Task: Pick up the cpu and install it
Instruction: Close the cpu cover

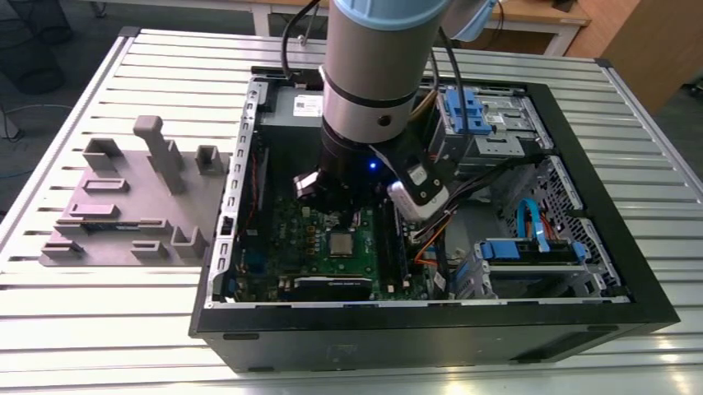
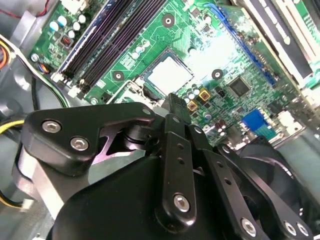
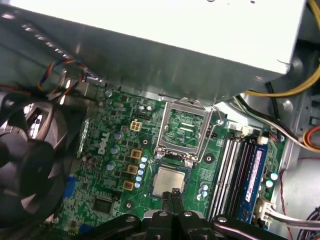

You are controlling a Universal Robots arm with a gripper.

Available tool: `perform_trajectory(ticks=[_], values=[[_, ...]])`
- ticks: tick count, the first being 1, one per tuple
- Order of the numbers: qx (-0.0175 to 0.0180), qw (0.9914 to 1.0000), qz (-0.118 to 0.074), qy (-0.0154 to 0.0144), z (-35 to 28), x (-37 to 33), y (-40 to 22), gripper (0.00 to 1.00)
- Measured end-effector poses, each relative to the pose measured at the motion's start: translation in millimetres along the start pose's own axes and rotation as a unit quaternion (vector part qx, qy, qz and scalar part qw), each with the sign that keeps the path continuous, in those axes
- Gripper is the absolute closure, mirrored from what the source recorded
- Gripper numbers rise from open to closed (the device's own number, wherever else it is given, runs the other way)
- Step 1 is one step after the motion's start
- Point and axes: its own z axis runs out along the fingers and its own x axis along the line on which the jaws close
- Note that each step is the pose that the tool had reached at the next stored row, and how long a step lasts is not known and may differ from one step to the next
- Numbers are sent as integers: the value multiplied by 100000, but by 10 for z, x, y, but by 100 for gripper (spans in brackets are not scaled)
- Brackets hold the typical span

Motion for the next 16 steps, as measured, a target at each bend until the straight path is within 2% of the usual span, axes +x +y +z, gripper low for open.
perform_trajectory(ticks=[4,8,9,16], values=[[58,99954,-3045,106,0,0,0,90],[125,99809,-6175,220,0,0,0,90],[130,99787,-6513,231,0,0,0,90],[130,99783,-6575,235,0,-12,-1,90]])
